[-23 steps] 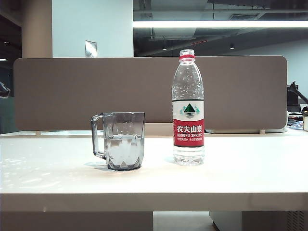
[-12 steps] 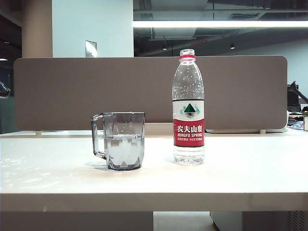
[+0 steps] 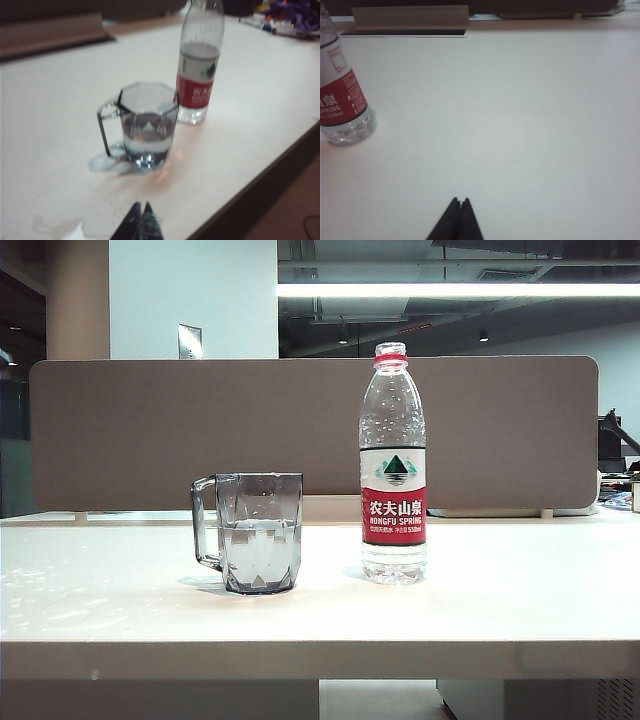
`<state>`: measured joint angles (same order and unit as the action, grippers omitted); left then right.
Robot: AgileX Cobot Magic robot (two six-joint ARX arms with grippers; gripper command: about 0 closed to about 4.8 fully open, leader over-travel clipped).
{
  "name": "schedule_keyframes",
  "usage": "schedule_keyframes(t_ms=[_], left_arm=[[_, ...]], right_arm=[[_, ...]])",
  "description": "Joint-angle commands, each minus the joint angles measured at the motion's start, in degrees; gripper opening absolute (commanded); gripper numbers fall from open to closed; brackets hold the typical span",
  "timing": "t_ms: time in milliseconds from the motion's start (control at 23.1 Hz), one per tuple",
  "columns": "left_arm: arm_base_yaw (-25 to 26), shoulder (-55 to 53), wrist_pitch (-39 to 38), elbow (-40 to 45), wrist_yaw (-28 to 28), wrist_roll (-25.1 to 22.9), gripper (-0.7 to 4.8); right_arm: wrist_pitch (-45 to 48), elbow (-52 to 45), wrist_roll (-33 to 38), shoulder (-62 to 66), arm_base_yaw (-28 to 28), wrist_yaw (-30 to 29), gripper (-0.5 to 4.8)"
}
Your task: Pick up the mineral water bottle on the table and pour water into the mug until it's half full.
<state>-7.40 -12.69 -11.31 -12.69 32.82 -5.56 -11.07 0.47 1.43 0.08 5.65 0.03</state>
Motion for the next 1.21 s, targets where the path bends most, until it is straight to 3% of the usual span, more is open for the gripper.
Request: schedule_keyframes(t_ms=[43,87,173,389,519,865,1211], left_arm=[[-0.15,6.99,-0.04,1.79,-1.86,-2.38,-0.05],[-0.13,12.00,-0.22,3.67,-6.25,0.52,-0.05],[0.24,12.04,1.64,6.43,-12.20,7.04,-0.05],[0.37,12.26,1.55,12.28,-22.93,14.01,-0.05],[1.05,12.28,1.95,12.17,-29.22,12.00,-0.05],[5.62,12.26,1.01,12.17,-28.96,11.58,-0.05],[5.55,12.28,1.07,12.17,-28.96,11.61,-0.05]], right_arm=[[0.70,-0.44,-0.17,-0.07,0.07,-0.37,-0.06],[0.59,-0.44,-0.17,-0.07,0.09,0.02,-0.06],[0.59,-0.44,-0.15,-0.07,0.00,-0.02,-0.05],[0.87,-0.42,-0.17,-0.07,-0.07,0.24,-0.05],[0.61,-0.42,-0.17,-0.04,0.04,0.02,-0.06],[0.61,-0.44,-0.17,-0.07,0.02,0.00,-0.05],[0.61,-0.44,-0.15,-0.07,0.02,0.00,-0.05]])
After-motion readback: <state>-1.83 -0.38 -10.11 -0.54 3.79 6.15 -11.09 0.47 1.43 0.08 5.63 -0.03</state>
